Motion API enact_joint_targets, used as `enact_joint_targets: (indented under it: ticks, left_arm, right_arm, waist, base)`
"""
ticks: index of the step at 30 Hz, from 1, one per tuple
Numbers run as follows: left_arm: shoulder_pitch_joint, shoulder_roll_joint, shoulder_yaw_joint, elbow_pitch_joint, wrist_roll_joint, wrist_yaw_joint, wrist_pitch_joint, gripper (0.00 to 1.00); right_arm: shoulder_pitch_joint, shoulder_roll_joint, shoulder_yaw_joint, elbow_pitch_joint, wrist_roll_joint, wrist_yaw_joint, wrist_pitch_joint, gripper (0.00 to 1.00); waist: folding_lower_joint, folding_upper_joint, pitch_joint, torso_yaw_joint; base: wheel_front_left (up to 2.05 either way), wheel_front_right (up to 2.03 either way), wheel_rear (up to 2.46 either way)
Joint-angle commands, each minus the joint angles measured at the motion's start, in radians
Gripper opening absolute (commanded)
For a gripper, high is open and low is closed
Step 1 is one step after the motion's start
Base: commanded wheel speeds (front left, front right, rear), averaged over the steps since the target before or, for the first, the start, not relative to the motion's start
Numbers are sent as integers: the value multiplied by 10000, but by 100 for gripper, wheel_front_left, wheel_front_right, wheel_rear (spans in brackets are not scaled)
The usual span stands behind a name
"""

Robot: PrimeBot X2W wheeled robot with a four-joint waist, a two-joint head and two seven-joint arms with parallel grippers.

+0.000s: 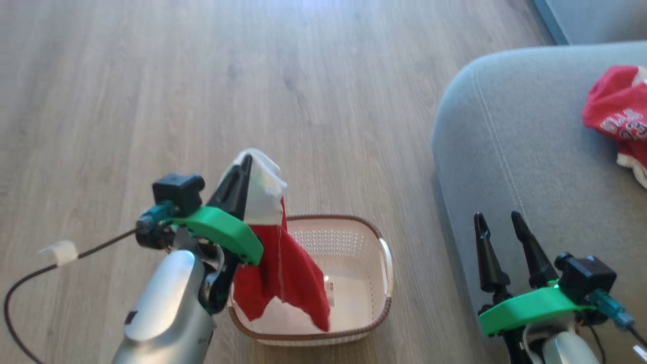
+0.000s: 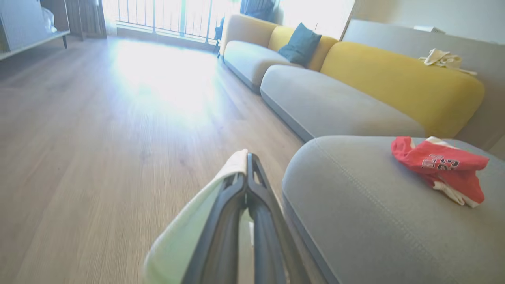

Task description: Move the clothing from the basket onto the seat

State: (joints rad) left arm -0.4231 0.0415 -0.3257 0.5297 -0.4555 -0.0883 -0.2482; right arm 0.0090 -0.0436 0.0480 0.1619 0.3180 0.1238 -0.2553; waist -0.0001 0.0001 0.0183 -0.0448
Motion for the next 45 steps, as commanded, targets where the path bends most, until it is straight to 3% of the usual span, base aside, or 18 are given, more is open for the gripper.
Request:
enact_joint_targets:
  ticks: [1,17,22,27,37,45]
  left_arm:
    - [-243,114,503,-629,166,-81,-135,0]
    - [-769,89,931,-4231,76,-218,-135,0]
    - [-1225,88,1283,-5221,-416,100,-135,0]
    - [-1542,88,959,-5961,-61,293,-135,0]
    - [-1809,88,337,-6259,-176,465,-135,0]
    - [-1932,88,64,-6189,-249,460,-135,0]
  right_arm:
    - [-179,-66,272,-287,40,69,-65,100]
    - [-35,-66,448,-282,190,69,-65,100]
    - [7,-66,543,-283,233,69,-65,100]
    - [51,-66,668,-274,239,69,-65,100]
    - [27,-66,827,-181,-25,69,-65,100]
    - [-40,-102,1894,-992,-916,69,-65,100]
  waist:
    - [1,-1,-264,223]
    - [1,-1,-935,440]
    - [1,-1,-996,409]
    - [1,-1,-1026,349]
    - [1,-1,-1039,143]
    - [1,-1,-930,21]
  base:
    - [0,0,0]
    - [0,0,0]
    - [0,0,0]
    - [0,0,0]
    - [0,0,0]
    - [0,0,0]
